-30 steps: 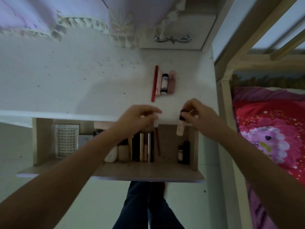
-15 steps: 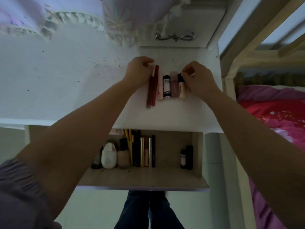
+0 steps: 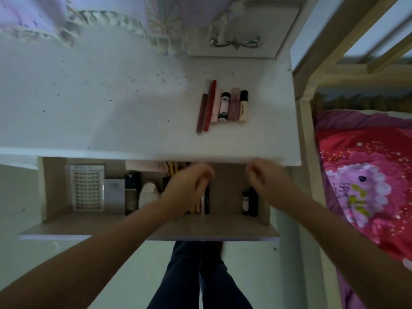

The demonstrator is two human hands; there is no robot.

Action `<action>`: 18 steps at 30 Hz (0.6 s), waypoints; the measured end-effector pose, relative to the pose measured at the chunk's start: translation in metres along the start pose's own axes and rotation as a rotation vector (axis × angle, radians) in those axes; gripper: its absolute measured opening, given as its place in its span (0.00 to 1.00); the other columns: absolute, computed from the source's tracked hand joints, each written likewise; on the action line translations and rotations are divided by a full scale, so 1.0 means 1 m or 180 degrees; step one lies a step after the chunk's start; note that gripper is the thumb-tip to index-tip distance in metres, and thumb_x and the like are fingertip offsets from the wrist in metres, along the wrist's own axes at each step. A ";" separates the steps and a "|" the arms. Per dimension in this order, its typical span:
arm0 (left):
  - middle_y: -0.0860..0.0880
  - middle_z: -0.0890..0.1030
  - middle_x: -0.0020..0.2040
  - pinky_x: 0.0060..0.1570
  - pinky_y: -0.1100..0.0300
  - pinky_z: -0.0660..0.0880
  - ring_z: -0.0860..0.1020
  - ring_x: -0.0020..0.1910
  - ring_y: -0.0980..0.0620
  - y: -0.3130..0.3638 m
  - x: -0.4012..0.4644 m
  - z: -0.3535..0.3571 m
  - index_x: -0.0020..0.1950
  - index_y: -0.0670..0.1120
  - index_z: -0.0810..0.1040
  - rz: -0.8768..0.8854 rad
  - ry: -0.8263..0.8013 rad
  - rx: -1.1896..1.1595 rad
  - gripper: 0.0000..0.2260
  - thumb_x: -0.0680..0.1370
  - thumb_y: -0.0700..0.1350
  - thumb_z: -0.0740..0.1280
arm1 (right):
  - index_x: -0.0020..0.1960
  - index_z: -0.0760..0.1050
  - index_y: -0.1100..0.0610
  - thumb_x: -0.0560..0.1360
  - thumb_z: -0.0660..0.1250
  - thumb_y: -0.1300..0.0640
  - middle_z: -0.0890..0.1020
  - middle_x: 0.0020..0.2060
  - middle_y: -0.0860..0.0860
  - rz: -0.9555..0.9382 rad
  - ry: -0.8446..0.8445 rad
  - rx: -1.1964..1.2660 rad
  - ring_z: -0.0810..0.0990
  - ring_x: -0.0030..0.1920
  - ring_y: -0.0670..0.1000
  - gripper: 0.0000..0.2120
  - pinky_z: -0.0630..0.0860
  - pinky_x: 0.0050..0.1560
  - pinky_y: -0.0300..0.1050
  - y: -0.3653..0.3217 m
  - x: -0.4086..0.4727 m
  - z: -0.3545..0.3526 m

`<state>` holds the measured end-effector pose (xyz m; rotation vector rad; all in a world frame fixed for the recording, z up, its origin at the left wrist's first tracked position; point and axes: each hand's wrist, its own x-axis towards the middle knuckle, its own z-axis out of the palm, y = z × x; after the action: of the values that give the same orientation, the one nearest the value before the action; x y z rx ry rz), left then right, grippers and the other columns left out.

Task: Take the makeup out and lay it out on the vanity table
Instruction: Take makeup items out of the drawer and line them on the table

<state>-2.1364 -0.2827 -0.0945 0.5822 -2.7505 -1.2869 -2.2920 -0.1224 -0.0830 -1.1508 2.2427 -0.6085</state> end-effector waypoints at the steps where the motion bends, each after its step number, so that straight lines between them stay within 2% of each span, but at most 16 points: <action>1: 0.50 0.79 0.50 0.42 0.66 0.71 0.77 0.47 0.51 -0.013 -0.010 0.016 0.57 0.44 0.76 -0.0055 -0.0485 0.0338 0.10 0.79 0.39 0.59 | 0.49 0.74 0.59 0.78 0.59 0.63 0.77 0.44 0.54 0.0078 -0.0347 -0.0209 0.76 0.44 0.53 0.05 0.65 0.41 0.40 0.007 -0.007 0.015; 3: 0.43 0.75 0.62 0.55 0.57 0.71 0.73 0.60 0.45 -0.037 -0.010 0.039 0.66 0.42 0.72 -0.0196 -0.0929 0.0836 0.16 0.79 0.39 0.59 | 0.57 0.72 0.61 0.78 0.60 0.62 0.75 0.55 0.57 0.0243 -0.0898 -0.0736 0.76 0.53 0.57 0.09 0.68 0.50 0.43 0.020 -0.011 0.041; 5: 0.39 0.68 0.68 0.62 0.50 0.68 0.66 0.67 0.40 -0.052 0.005 0.054 0.71 0.40 0.66 -0.0190 -0.0849 0.1230 0.21 0.78 0.38 0.59 | 0.66 0.67 0.61 0.76 0.63 0.62 0.70 0.63 0.58 0.0314 -0.1184 -0.1292 0.72 0.61 0.58 0.19 0.68 0.60 0.47 0.026 -0.008 0.061; 6: 0.38 0.64 0.71 0.64 0.48 0.66 0.63 0.70 0.39 -0.056 0.013 0.060 0.73 0.40 0.62 -0.0217 -0.0829 0.1489 0.23 0.78 0.38 0.59 | 0.70 0.64 0.62 0.76 0.63 0.62 0.67 0.66 0.59 0.0364 -0.1273 -0.1602 0.69 0.64 0.59 0.23 0.66 0.65 0.50 0.027 -0.006 0.069; 8: 0.39 0.58 0.74 0.67 0.45 0.61 0.58 0.72 0.39 -0.061 0.024 0.073 0.75 0.39 0.57 -0.0217 -0.0925 0.2097 0.26 0.78 0.38 0.58 | 0.72 0.62 0.63 0.78 0.59 0.61 0.62 0.70 0.60 0.0494 -0.1376 -0.2137 0.64 0.68 0.61 0.23 0.59 0.71 0.54 0.023 0.001 0.081; 9: 0.38 0.58 0.74 0.68 0.44 0.60 0.59 0.72 0.38 -0.064 0.027 0.078 0.75 0.38 0.57 -0.0096 -0.0909 0.2261 0.26 0.78 0.37 0.59 | 0.71 0.63 0.62 0.78 0.57 0.60 0.61 0.71 0.60 0.0527 -0.1415 -0.2350 0.62 0.69 0.61 0.22 0.56 0.72 0.56 0.020 0.004 0.084; 11: 0.35 0.67 0.69 0.65 0.43 0.64 0.67 0.68 0.36 -0.067 0.024 0.084 0.70 0.35 0.66 0.0191 -0.0767 0.2343 0.23 0.75 0.35 0.63 | 0.67 0.69 0.61 0.78 0.57 0.60 0.61 0.70 0.61 0.0478 -0.1492 -0.2701 0.61 0.69 0.61 0.18 0.54 0.72 0.59 0.017 0.006 0.089; 14: 0.34 0.77 0.58 0.60 0.42 0.70 0.76 0.56 0.35 -0.072 0.019 0.083 0.55 0.33 0.79 0.0398 -0.0743 0.2442 0.18 0.64 0.30 0.70 | 0.63 0.74 0.59 0.77 0.59 0.59 0.68 0.67 0.59 0.0480 -0.1590 -0.2882 0.63 0.68 0.60 0.15 0.56 0.71 0.59 0.019 0.003 0.092; 16: 0.33 0.79 0.49 0.51 0.41 0.77 0.79 0.48 0.33 -0.072 0.019 0.077 0.45 0.32 0.80 0.0431 -0.0715 0.2222 0.17 0.57 0.26 0.71 | 0.62 0.74 0.59 0.76 0.61 0.59 0.73 0.63 0.58 0.0409 -0.1565 -0.2931 0.66 0.66 0.59 0.15 0.58 0.69 0.57 0.024 0.001 0.093; 18: 0.31 0.78 0.47 0.46 0.42 0.78 0.78 0.47 0.31 -0.071 0.021 0.073 0.46 0.33 0.80 0.0346 -0.0708 0.1708 0.19 0.57 0.23 0.68 | 0.62 0.72 0.60 0.75 0.63 0.58 0.76 0.60 0.57 0.0277 -0.1437 -0.2917 0.68 0.63 0.58 0.16 0.60 0.66 0.55 0.027 -0.001 0.089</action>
<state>-2.1481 -0.2787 -0.1979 0.3140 -3.2729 -0.6127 -2.2502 -0.1203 -0.1655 -1.3842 2.1475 0.7444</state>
